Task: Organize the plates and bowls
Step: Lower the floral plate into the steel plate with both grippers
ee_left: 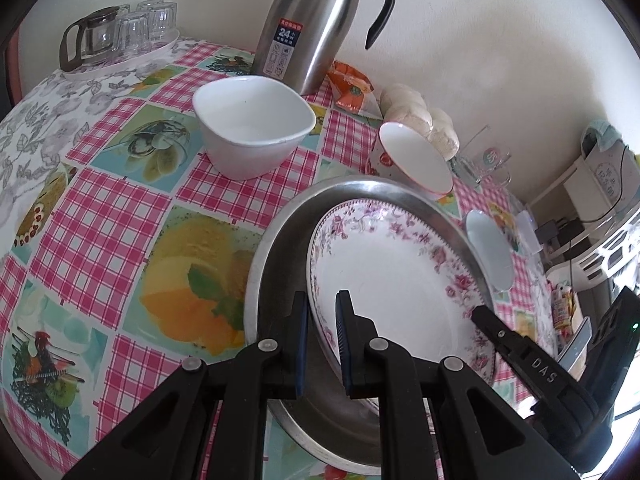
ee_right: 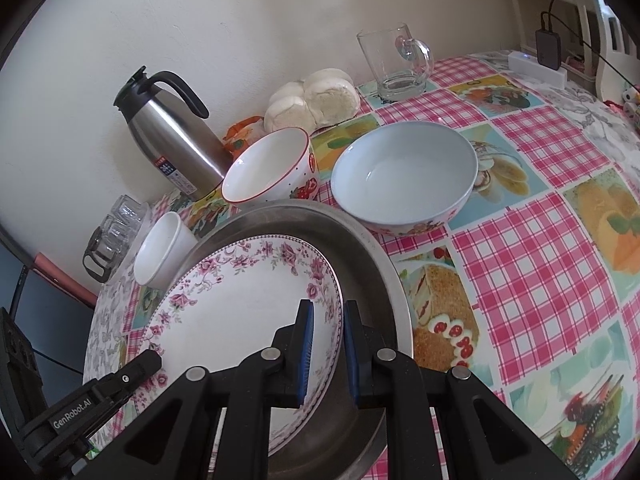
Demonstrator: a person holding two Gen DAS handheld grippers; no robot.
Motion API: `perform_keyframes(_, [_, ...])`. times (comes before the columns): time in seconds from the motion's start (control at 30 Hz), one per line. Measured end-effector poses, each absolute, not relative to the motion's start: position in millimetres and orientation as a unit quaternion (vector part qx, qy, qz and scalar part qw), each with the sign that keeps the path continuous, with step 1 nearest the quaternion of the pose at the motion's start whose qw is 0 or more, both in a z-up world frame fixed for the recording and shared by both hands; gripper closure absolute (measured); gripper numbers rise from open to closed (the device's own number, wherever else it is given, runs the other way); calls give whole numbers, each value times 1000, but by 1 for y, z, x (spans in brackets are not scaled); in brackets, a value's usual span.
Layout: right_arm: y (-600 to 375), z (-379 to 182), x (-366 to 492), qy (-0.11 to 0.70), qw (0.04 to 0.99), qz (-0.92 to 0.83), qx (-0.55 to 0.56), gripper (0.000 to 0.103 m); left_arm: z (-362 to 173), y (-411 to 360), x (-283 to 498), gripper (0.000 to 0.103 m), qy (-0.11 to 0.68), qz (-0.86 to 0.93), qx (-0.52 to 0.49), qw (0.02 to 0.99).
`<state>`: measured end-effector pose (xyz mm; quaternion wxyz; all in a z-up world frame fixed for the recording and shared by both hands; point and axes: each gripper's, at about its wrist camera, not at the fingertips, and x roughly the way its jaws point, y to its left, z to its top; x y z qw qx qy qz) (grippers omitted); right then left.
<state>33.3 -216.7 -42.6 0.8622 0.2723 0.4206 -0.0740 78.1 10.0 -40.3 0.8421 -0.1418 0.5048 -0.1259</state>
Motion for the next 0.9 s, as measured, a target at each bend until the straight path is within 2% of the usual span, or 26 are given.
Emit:
perform_keyframes(0.2, [-217, -48, 35, 428, 861, -76, 265, 87, -53, 10, 78, 89, 530, -123, -144, 826])
perform_keyframes(0.9, [-202, -51, 37, 450, 863, -55, 224, 87, -54, 17, 77, 90, 537, -94, -152, 824])
